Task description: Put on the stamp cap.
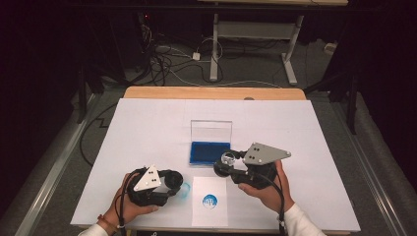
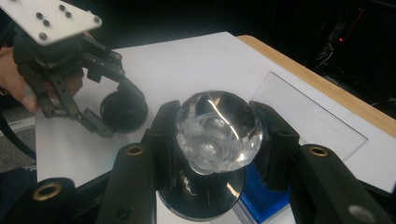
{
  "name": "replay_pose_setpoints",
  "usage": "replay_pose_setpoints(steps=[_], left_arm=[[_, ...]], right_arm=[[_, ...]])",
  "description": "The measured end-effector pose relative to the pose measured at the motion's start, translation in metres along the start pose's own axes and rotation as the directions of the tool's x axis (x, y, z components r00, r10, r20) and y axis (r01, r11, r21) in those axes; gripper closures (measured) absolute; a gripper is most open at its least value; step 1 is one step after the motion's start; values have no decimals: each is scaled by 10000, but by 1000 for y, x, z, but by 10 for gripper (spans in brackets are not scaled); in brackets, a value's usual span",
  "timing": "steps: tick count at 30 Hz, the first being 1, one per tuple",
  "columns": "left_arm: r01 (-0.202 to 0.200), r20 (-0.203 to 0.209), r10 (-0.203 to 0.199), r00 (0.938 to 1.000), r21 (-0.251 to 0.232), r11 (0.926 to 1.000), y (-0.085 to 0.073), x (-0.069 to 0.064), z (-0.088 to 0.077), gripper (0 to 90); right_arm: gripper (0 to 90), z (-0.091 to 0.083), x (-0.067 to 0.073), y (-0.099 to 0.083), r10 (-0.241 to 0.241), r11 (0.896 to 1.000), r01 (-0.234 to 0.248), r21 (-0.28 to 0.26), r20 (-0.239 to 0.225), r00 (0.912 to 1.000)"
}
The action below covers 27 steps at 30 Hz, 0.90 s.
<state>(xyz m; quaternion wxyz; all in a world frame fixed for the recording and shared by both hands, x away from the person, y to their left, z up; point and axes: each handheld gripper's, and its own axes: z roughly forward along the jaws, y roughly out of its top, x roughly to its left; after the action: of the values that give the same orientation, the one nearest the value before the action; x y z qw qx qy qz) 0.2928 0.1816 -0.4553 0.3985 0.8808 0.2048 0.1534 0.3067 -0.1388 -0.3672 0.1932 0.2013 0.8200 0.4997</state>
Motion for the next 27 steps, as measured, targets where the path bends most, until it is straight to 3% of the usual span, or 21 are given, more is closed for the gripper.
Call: replay_pose_setpoints(steps=[16,27], left_arm=[[-206,745,247,9969,-553,9983,30,-18,28,364],[28,965,87,9953,-1184,9930,43,-26,42,364]], right_arm=[[568,23,17,7,-132,9999,133,6,-622,9980],[568,32,24,5,-110,9998,126,164,-933,9956]])
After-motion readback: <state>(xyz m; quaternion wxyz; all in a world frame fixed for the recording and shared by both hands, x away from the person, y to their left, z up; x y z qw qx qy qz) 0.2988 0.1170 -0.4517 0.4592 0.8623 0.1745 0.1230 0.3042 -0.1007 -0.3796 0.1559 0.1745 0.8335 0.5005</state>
